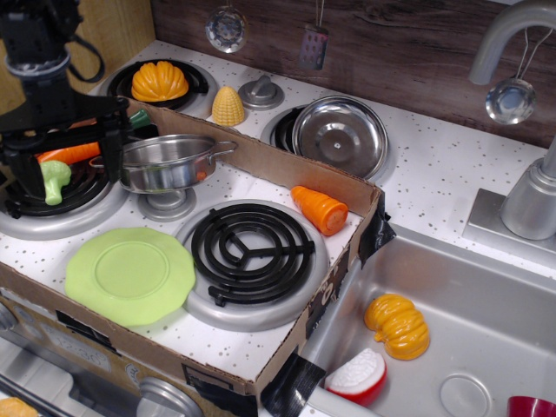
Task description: Put broccoli in pot
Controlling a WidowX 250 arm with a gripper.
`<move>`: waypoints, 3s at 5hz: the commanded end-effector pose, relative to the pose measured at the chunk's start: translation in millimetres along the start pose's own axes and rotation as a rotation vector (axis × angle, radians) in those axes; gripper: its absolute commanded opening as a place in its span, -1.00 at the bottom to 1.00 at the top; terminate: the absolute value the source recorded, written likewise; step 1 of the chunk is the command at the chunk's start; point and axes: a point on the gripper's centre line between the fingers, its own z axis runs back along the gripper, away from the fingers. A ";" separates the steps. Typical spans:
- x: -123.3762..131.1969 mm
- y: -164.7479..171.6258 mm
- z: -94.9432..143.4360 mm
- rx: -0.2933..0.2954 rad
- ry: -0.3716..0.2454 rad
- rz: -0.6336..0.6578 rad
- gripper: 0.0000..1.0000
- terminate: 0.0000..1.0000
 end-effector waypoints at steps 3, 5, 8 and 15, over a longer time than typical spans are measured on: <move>41.8 21.3 -23.3 -0.007 -0.109 0.000 1.00 -1.00; 52.0 20.3 -26.1 -0.027 -0.323 0.019 1.00 -1.00; 30.1 8.8 -3.0 -0.033 -0.199 0.010 -1.00 -1.00; 33.8 -75.5 49.4 -0.209 -0.271 -0.132 -1.00 -1.00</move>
